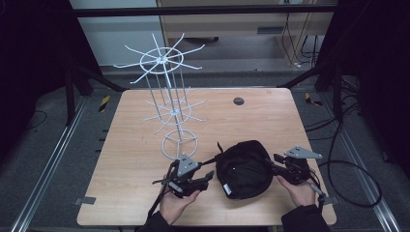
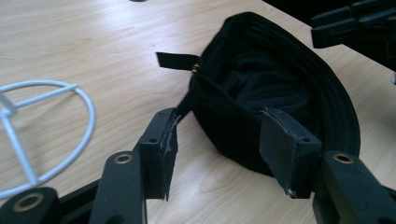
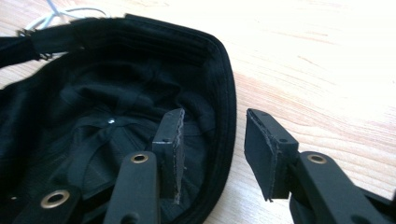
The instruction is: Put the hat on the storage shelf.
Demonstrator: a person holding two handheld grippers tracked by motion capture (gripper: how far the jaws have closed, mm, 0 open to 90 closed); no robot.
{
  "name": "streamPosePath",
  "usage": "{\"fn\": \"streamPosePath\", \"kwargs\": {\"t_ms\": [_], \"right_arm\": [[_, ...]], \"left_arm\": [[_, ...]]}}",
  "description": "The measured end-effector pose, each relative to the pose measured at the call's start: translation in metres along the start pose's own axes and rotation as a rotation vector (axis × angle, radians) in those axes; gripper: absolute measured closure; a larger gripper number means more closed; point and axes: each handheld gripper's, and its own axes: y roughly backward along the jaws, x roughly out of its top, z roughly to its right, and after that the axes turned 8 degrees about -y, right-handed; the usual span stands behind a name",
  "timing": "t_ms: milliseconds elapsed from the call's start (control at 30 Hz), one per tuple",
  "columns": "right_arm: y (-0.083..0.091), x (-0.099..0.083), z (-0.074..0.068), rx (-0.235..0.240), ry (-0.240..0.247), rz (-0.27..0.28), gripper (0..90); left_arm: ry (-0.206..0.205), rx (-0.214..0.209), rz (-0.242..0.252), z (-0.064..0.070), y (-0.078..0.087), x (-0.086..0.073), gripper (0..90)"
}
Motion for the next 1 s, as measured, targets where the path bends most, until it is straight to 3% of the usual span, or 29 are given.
{"fn": "streamPosePath", "kwargs": {"t_ms": [233, 467, 667, 800, 867, 933, 1000], "right_arm": [[-0.007, -0.002, 0.005, -0.016, -0.008, -0.017, 58.6], [-0.013, -0.003, 0.005, -0.015, 0.004, -0.039, 59.0], [-0.019, -0.005, 0.004, -0.010, 0.001, -0.066, 60.3], [-0.023, -0.006, 0.005, -0.006, 0.000, -0.083, 62.4], [-0.026, -0.006, 0.006, -0.015, -0.001, -0.094, 63.3], [-0.028, -0.006, 0.007, -0.014, 0.000, -0.106, 67.2], [-0.029, -0.006, 0.007, -0.004, -0.009, -0.110, 71.7]], "left_arm": [[0.013, -0.003, -0.035, 0.011, -0.012, 0.003, 43.4], [-0.004, -0.010, -0.057, 0.020, -0.028, 0.005, 41.6], [0.026, -0.029, -0.089, 0.024, -0.044, 0.004, 41.9], [0.040, -0.032, -0.106, 0.024, -0.051, 0.003, 45.0], [0.046, -0.031, -0.111, 0.024, -0.054, 0.001, 50.5], [0.025, -0.009, -0.122, 0.023, -0.056, 0.000, 55.3], [0.040, -0.011, -0.117, 0.021, -0.057, -0.001, 60.9]]}}
